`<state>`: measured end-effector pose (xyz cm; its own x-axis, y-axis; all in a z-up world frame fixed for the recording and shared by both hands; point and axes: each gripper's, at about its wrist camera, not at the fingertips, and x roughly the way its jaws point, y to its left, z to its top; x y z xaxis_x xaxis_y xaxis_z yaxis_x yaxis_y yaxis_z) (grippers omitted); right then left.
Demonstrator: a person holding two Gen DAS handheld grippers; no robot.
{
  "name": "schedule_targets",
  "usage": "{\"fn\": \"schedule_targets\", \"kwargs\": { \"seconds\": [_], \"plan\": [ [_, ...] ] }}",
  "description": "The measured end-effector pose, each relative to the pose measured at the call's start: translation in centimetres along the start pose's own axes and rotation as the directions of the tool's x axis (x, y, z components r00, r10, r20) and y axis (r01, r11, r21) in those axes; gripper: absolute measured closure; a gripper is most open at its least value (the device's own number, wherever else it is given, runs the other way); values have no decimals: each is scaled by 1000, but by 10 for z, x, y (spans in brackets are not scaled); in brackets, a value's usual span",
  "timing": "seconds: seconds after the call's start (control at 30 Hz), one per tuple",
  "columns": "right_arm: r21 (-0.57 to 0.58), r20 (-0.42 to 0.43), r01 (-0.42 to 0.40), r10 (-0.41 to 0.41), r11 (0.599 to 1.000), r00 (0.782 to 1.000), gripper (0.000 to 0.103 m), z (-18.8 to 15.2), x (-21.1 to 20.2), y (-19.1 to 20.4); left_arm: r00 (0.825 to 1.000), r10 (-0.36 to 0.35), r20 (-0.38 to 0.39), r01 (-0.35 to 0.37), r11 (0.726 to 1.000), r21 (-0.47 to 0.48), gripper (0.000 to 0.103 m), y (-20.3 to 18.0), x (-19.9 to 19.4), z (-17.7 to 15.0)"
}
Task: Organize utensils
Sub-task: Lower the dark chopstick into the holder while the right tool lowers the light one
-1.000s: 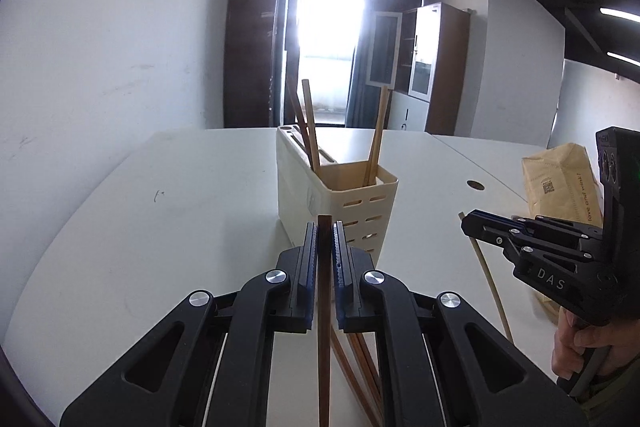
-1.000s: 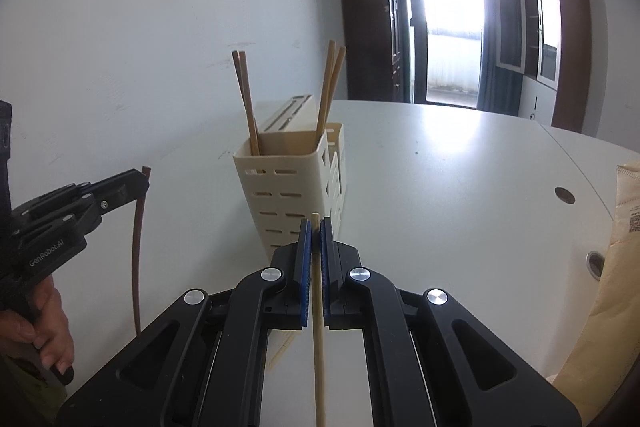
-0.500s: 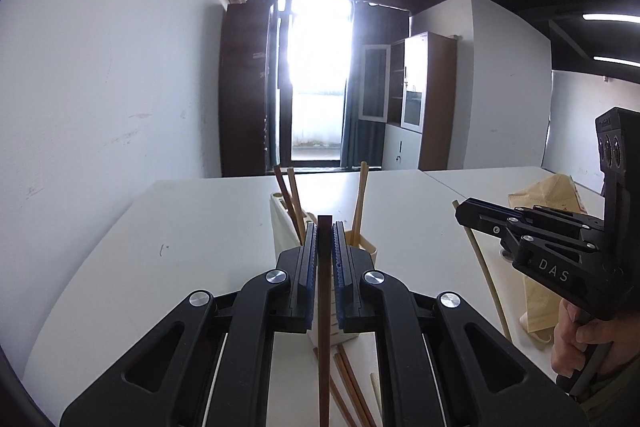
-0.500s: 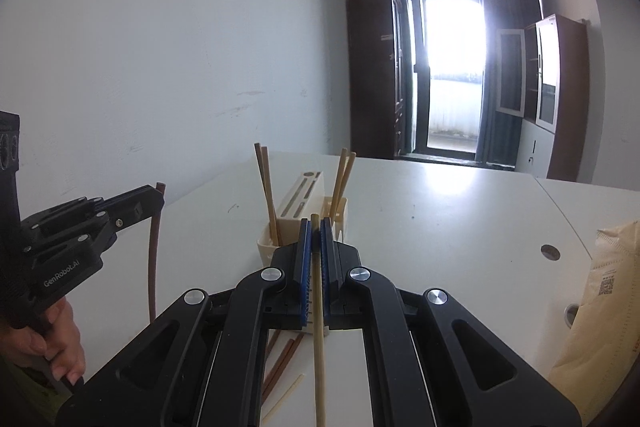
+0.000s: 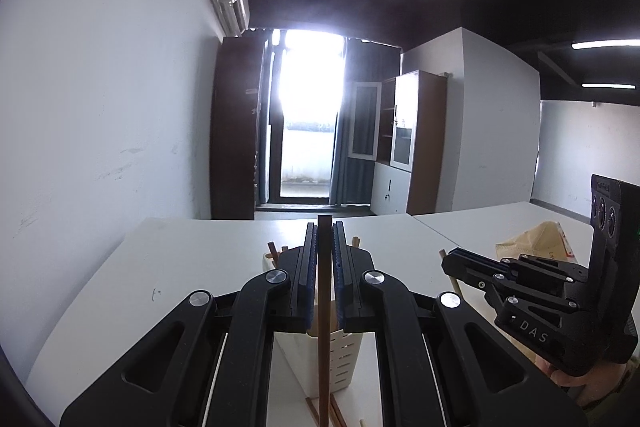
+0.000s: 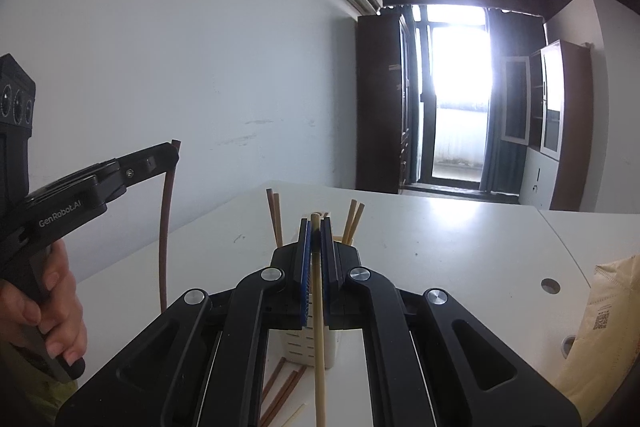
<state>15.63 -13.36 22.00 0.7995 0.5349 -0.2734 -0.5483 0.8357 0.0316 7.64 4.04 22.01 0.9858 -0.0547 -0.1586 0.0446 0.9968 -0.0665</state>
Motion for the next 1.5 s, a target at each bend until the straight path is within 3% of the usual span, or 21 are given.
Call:
{"fn": "schedule_targets", "kwargs": {
  "seconds": [0.33,0.67,0.9,1.13,1.3,1.5],
  "plan": [
    [0,105,-20,20,1000,994,98,9,6,-2,997,4,80,-4,1000,-1,96,-4,11,9],
    [29,246,-6,-1,1000,969,98,16,9,-11,980,-5,198,7,1000,-14,96,-11,9,15],
    [66,337,-22,-2,998,942,98,21,18,-22,954,18,300,-8,999,-35,96,-9,9,11],
    [83,377,-31,-3,996,926,98,21,32,-28,922,40,386,-13,997,-73,96,0,8,13],
    [93,429,-53,8,994,903,98,20,39,-31,887,81,455,-28,992,-122,96,11,6,10],
    [104,469,-80,23,991,883,98,20,56,-34,873,102,476,-46,991,-129,96,14,19,9]
  ]
}}
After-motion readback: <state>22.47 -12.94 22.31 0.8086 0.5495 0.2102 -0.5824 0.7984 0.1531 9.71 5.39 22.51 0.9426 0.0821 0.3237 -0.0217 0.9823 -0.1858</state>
